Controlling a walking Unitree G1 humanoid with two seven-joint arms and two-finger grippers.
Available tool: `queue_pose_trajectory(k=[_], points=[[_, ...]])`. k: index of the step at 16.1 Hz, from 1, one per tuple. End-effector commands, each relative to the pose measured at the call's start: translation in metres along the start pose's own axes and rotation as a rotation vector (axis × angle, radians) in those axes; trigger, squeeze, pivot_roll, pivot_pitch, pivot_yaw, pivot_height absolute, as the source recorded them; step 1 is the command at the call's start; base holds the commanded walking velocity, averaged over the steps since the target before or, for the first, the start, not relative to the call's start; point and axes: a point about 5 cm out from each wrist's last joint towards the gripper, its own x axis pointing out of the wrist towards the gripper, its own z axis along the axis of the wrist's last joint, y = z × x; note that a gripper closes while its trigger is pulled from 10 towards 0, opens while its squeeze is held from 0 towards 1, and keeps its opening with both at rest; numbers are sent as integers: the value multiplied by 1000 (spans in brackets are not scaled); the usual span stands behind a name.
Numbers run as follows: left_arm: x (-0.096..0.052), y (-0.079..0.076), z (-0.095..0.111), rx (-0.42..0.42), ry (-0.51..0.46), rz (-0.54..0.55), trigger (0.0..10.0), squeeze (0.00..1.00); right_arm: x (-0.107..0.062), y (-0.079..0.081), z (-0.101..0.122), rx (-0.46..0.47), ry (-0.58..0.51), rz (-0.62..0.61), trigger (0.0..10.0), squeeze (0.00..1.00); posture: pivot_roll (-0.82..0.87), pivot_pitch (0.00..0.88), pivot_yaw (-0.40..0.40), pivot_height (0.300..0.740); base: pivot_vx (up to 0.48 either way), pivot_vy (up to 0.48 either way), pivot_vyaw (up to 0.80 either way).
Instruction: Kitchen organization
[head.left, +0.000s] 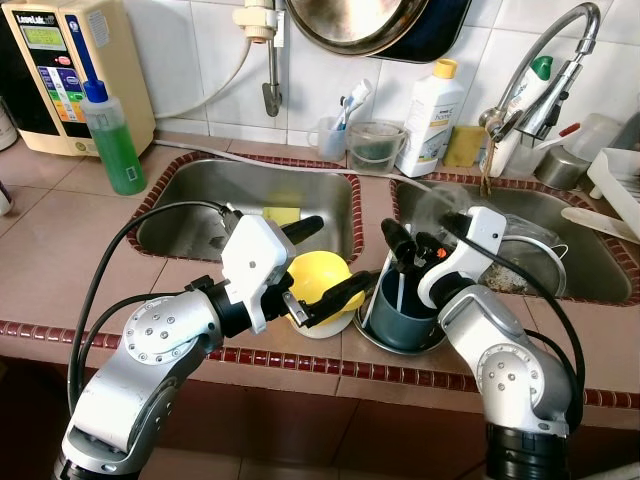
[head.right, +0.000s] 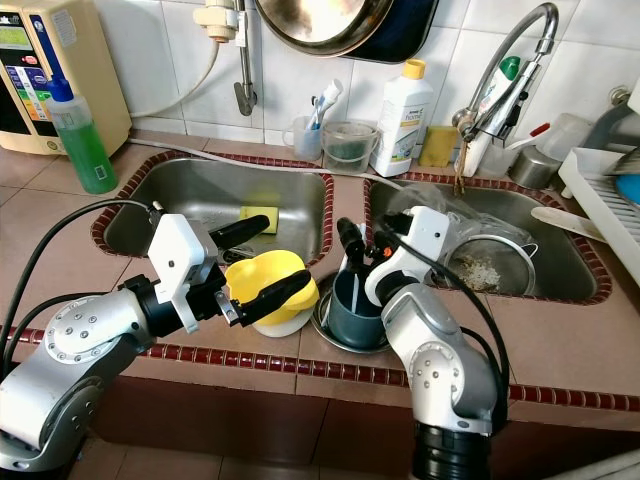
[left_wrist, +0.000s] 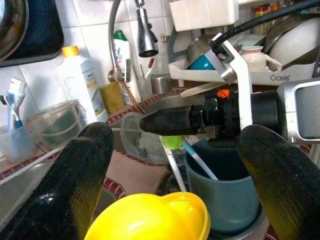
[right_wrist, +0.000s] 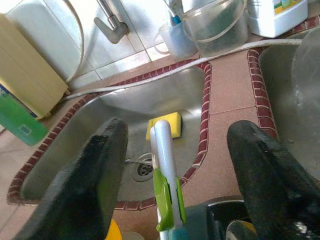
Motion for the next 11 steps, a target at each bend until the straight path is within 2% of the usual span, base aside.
queue_pose_trajectory(k=[1,2,3,4,5,11], points=[[1,-2,4,9,-9,-5,10000,0,2,0,3,22,5,-5,3882,0,-19,0,-62,740,0,0,0],[1,-2,4,9,-9,-5,10000,0,3,0,3,33,12,2,3922,0,-18,0,-62,740,0,0,0],[1,-2,4,9,-10,-5,10000,0,3,1,4,48,14,10,784,0,-18,0,-63,740,0,0,0],[1,-2,4,9,-10,-4,10000,0,3,1,5,55,15,12,1216,0,-18,0,-63,740,0,0,0],[1,-2,4,10,-11,-1,10000,0,3,2,7,64,18,18,0,0,-17,0,-65,740,0,0,0],[1,-1,5,10,-15,5,10000,0,1,5,8,86,41,28,0,0,-22,3,-63,740,0,0,0]])
